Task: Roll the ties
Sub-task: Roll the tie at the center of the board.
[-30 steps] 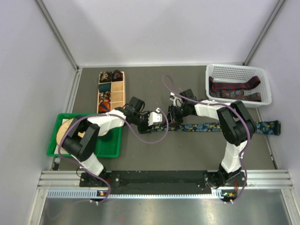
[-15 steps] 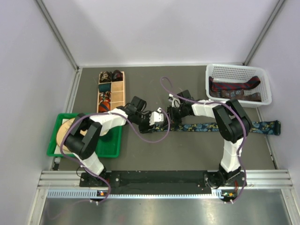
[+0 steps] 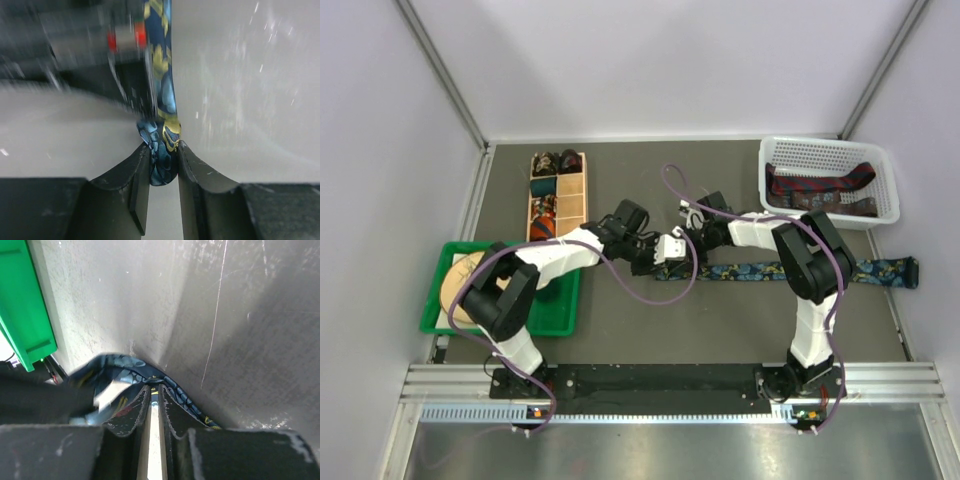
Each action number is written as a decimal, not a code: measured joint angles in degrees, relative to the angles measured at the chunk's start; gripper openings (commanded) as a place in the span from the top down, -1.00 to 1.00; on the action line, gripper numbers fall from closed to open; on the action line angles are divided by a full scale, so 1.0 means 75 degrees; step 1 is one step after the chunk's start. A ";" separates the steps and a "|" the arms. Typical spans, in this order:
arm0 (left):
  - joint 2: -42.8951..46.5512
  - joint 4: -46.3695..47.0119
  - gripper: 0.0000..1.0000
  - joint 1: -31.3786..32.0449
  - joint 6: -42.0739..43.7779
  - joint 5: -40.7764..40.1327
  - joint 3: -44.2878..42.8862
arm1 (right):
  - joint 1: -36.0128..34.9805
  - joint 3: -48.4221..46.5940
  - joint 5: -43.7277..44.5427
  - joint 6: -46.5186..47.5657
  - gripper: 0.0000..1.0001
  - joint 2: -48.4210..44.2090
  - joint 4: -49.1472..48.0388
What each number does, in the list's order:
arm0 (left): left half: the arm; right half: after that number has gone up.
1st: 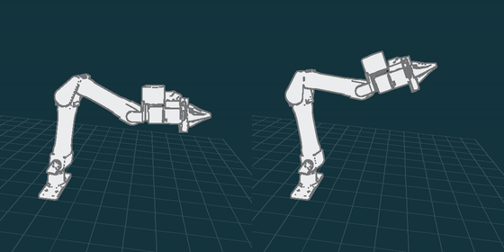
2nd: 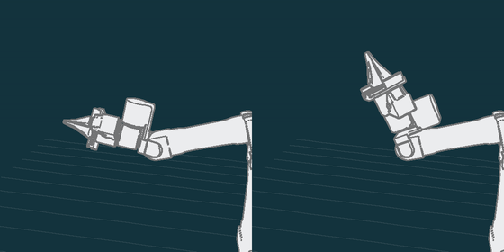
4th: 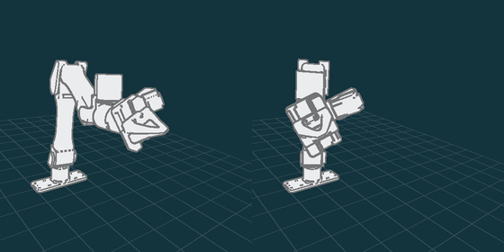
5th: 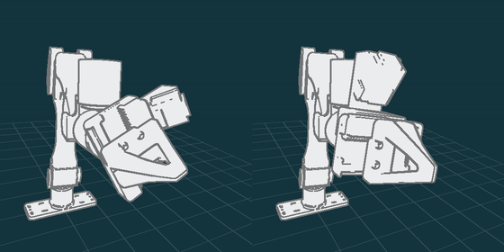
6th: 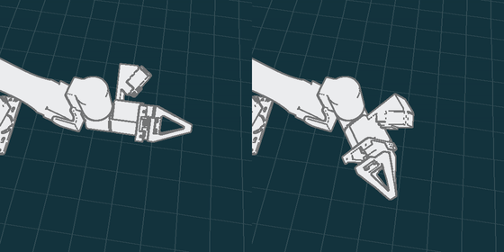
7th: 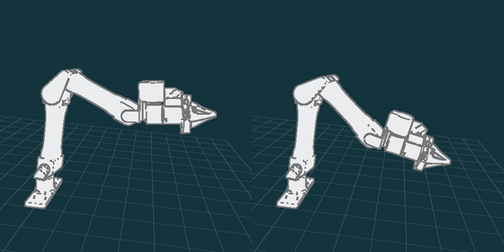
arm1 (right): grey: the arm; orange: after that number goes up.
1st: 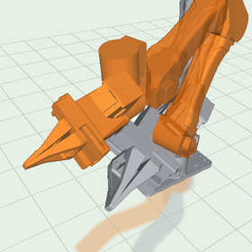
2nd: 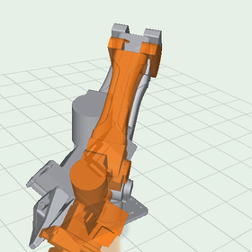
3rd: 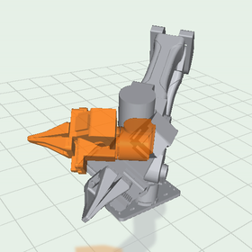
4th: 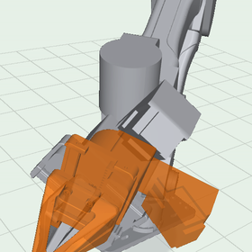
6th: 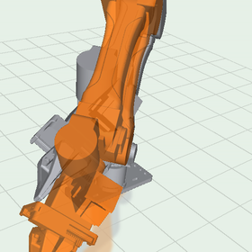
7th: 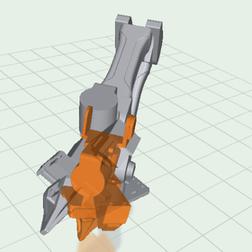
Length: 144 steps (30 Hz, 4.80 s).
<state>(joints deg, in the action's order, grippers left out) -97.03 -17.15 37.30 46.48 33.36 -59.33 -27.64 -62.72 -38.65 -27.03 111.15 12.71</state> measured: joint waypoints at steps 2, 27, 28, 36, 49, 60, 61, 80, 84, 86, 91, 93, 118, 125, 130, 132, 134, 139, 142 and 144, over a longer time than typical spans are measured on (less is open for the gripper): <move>-0.0012 0.0047 0.39 0.0207 -0.0105 -0.0020 -0.0210 | 0.0000 0.0000 0.0003 0.0003 0.86 0.0000 0.0012; -0.0883 -0.0122 0.43 0.0542 -0.0146 -0.0659 -0.0740 | 0.0562 0.0009 -0.0589 0.0758 0.28 -0.1244 0.1081; -0.0883 -0.0122 0.43 0.0542 -0.0143 -0.0647 -0.0740 | 0.0574 0.0038 -0.0711 0.0688 0.22 -0.1244 0.1000; -0.0883 -0.0125 0.46 0.0542 -0.0032 -0.0571 -0.0749 | 0.0589 0.0621 -0.1507 0.0038 0.22 -0.0825 0.0038; -0.0880 -0.0122 0.49 0.0513 -0.0003 -0.0539 -0.0746 | 0.0726 0.0775 -0.2037 -0.0755 0.28 -0.0248 -0.1003; -0.0880 -0.0052 0.52 0.0402 -0.0038 -0.0513 -0.0746 | 0.0839 0.0775 -0.2460 -0.1431 0.45 0.0061 -0.1594; -0.0880 -0.0020 0.52 0.0391 -0.0041 -0.0490 -0.0746 | 0.0857 0.0775 -0.2474 -0.1437 0.46 0.0064 -0.1612; -0.0877 0.0079 0.53 0.0364 -0.0207 -0.0376 -0.0746 | 0.0918 0.0816 -0.2524 -0.1469 0.58 0.0149 -0.1757; -0.0866 0.0108 0.53 0.0353 -0.0242 -0.0265 -0.0746 | 0.0991 0.0968 -0.2547 -0.1632 0.56 0.0149 -0.2116; -0.0863 0.0125 0.53 0.0353 -0.0254 -0.0163 -0.0746 | 0.1052 0.1011 -0.2573 -0.1702 0.50 0.0149 -0.2229; -0.0854 0.0178 0.53 0.0338 -0.0326 -0.0020 -0.0746 | 0.1113 0.1058 -0.2585 -0.1906 0.47 0.0152 -0.2582; -0.0854 0.0210 0.53 0.0335 -0.0367 0.0017 -0.0746 | 0.1113 0.1061 -0.2617 -0.1999 0.47 0.0198 -0.2722; -0.0851 0.0761 0.52 0.0102 -0.0831 -0.0082 -0.0487 | 0.1309 0.1661 -0.3016 -0.2215 0.31 0.0256 -0.2946; -0.0848 0.0892 0.51 0.0041 -0.0924 0.0041 -0.0487 | 0.1309 0.1664 -0.3089 -0.2774 0.31 0.0265 -0.3631; -0.0848 0.0895 0.51 0.0041 -0.0927 0.0082 -0.0487 | 0.1303 0.1644 -0.3142 -0.3130 0.31 0.0391 -0.4121; -0.0848 0.0898 0.51 0.0041 -0.0930 0.0093 -0.0487 | 0.1300 0.1644 -0.3147 -0.3235 0.31 0.0455 -0.4217; -0.0848 0.0912 0.51 0.0041 -0.0956 0.0093 -0.0487 | 0.1285 0.1641 -0.3153 -0.3299 0.31 0.0519 -0.4310; -0.0848 0.0935 0.50 0.0041 -0.1011 0.0096 -0.0487 | 0.1259 0.1644 -0.3226 -0.3605 0.31 0.0711 -0.4672; -0.0848 0.0944 0.50 0.0041 -0.1017 0.0099 -0.0487 | 0.1247 0.1644 -0.3302 -0.3809 0.32 0.0799 -0.4913; -0.0848 0.0950 0.49 0.0041 -0.1017 0.0102 -0.0487 | 0.1227 0.1641 -0.3346 -0.3960 0.33 0.0851 -0.5115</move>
<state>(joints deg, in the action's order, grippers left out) -103.39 -10.02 37.60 38.85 34.13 -62.98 -18.44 -50.41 -63.75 -56.73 117.54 -25.65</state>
